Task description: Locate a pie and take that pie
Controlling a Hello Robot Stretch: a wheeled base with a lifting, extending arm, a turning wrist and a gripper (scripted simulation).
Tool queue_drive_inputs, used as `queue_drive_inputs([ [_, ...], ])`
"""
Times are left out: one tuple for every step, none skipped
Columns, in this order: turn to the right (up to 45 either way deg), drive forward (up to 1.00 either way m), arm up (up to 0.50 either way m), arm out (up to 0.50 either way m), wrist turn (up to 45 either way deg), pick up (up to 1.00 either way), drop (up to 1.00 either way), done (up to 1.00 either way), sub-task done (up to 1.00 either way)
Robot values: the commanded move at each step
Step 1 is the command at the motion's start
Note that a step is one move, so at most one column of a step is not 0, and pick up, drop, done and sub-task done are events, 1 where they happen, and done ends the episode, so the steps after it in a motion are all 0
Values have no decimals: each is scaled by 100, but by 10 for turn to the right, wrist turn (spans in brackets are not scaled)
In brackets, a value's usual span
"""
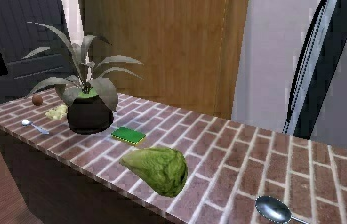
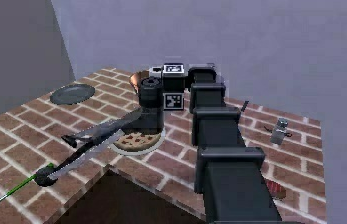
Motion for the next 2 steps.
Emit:
queue_drive_inputs([
  [0, 0, 0, 0, 450, 0, 0, 0, 0],
  [0, 0, 0, 0, 180, 0, 0, 0, 0],
])
